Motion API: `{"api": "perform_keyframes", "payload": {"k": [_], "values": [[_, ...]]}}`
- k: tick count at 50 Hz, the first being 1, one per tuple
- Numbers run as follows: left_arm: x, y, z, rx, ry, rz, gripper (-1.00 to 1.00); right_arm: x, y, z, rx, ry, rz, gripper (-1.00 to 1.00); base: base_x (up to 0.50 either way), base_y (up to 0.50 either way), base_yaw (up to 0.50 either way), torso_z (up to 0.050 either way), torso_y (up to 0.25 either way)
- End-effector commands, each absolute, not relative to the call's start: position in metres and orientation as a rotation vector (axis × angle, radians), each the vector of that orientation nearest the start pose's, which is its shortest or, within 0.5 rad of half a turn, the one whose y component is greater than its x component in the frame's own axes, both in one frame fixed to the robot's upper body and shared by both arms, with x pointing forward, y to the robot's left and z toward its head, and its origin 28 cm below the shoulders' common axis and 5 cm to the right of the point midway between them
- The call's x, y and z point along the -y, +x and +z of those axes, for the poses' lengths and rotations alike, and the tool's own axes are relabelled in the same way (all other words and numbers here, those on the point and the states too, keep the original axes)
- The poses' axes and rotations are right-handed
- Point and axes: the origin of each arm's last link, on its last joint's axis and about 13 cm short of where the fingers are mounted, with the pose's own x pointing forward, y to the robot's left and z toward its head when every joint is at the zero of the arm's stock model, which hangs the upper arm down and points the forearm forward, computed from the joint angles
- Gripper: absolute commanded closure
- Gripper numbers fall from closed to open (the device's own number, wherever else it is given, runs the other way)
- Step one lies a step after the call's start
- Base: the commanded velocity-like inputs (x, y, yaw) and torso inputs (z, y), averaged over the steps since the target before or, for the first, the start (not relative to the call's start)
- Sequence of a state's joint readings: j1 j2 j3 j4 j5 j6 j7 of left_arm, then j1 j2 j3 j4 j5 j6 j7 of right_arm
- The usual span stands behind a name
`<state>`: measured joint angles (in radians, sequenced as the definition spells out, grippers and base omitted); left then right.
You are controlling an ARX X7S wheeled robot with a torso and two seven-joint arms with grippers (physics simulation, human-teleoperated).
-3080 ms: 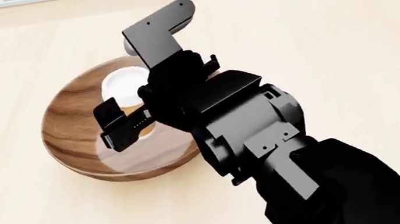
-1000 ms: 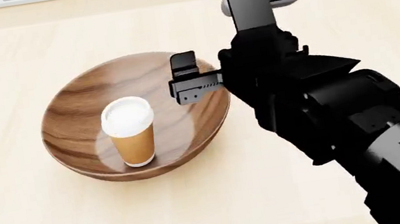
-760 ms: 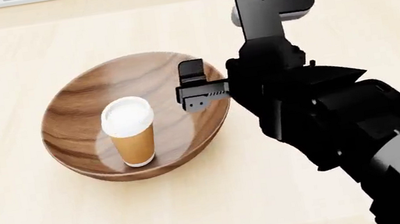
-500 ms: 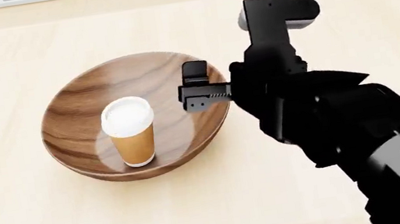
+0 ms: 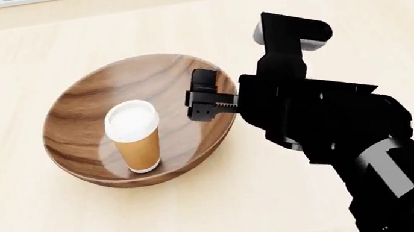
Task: Place the cup inside the bowl on the dining table and move the bowl to any counter.
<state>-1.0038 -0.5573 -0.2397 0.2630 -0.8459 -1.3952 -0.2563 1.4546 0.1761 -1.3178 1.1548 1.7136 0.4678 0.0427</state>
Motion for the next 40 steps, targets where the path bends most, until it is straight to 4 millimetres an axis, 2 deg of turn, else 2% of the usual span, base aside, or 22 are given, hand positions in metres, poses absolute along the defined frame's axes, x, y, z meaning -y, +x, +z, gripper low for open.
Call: {"api": "perform_keyframes", "payload": {"k": [1,7,20,23,29,32,40], "values": [[-0.325,0.271,0.286,-0.042,-0.132,0.020,-1.00,0.085,0.413,0.194,-0.557,0.335,0.272,-1.00,0.00,0.00,0.00,0.000,0.000],[-0.326,0.282,0.286,-0.043,-0.128,0.015,-1.00,0.083,0.412,0.186,-0.584,0.327,0.278,-1.00,0.00,0.00,0.00,0.000,0.000],[-0.329,0.288,0.284,-0.043,-0.117,0.009,-1.00,0.078,0.410,0.185,-0.613,0.361,0.295,-1.00,0.00,0.00,0.00,0.000,0.000],[-0.322,0.277,0.286,-0.045,-0.117,0.010,-1.00,0.077,0.410,0.184,-0.618,0.366,0.303,-1.00,0.00,0.00,0.00,0.000,0.000],[-0.324,0.275,0.284,-0.048,-0.118,0.010,-1.00,0.076,0.409,0.183,-0.627,0.380,0.310,-1.00,0.00,0.00,0.00,0.000,0.000],[-0.319,0.280,0.283,-0.050,-0.115,0.008,-1.00,0.075,0.408,0.182,-0.632,0.382,0.313,-1.00,0.00,0.00,0.00,0.000,0.000],[-0.305,0.274,0.280,-0.050,-0.111,0.005,-1.00,0.076,0.408,0.180,-0.635,0.384,0.308,-1.00,0.00,0.00,0.00,0.000,0.000]]}}
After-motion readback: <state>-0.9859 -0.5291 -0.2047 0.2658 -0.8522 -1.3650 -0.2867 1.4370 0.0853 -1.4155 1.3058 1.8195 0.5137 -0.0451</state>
